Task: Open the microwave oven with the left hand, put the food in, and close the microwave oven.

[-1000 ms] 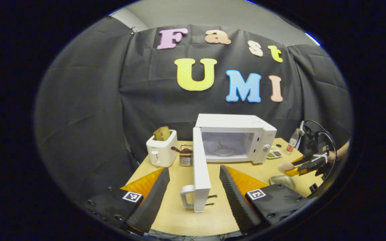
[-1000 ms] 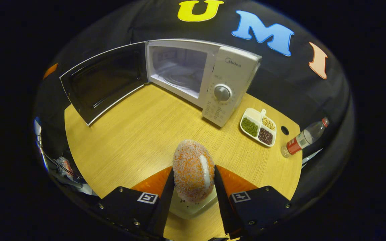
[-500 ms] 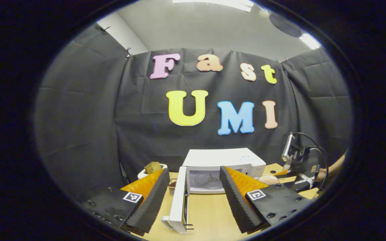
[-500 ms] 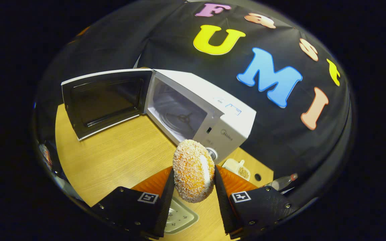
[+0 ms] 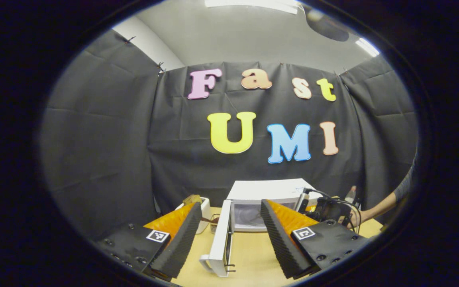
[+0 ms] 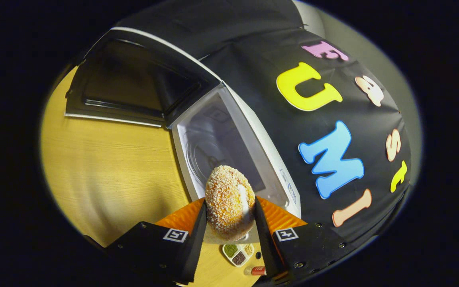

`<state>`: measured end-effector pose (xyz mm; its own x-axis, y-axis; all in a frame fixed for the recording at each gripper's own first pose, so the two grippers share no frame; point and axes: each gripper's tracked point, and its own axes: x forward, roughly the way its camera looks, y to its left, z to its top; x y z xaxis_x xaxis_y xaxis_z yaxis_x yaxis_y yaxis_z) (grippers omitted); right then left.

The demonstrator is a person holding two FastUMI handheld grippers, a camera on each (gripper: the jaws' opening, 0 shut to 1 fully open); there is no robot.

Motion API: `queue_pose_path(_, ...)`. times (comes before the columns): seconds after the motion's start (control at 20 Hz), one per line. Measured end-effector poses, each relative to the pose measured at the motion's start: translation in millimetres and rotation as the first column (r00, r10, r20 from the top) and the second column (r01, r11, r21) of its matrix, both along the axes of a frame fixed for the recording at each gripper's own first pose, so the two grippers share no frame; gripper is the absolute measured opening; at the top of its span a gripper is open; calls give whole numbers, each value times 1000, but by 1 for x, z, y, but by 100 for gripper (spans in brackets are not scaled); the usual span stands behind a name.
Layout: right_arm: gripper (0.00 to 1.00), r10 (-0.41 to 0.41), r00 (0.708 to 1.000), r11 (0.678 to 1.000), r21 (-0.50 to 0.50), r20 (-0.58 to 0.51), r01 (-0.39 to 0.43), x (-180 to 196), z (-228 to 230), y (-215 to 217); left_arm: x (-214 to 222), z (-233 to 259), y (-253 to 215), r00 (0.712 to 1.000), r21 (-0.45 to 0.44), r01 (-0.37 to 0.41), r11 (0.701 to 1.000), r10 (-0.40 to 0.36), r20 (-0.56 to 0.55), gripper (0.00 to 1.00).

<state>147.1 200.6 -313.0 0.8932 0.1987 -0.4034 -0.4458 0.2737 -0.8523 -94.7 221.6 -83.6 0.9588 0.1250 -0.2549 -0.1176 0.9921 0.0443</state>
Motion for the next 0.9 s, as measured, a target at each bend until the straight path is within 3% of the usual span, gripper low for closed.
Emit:
queue_pose_path(0.2, 65, 60, 996, 994, -91, 60, -55, 38, -25, 27, -14, -4, 20, 998, 1, -61, 998, 61, -26, 99)
queue_pose_path(0.5, 65, 120, 987, 973, -210, 111, -95, 89, -59, 54, -27, -3, 43, 989, 21, -136, 990, 137, -61, 94)
queue_pose_path(0.55, 65, 116, 988, 972, -215, 106, -91, 97, -64, 55, -30, -7, 45, 987, 19, -141, 990, 142, -71, 99)
queue_pose_path(0.9, 64, 115, 982, 967, -243, 148, -77, 134, -69, 64, -23, -17, 43, 986, 8, -132, 991, 132, -106, 99)
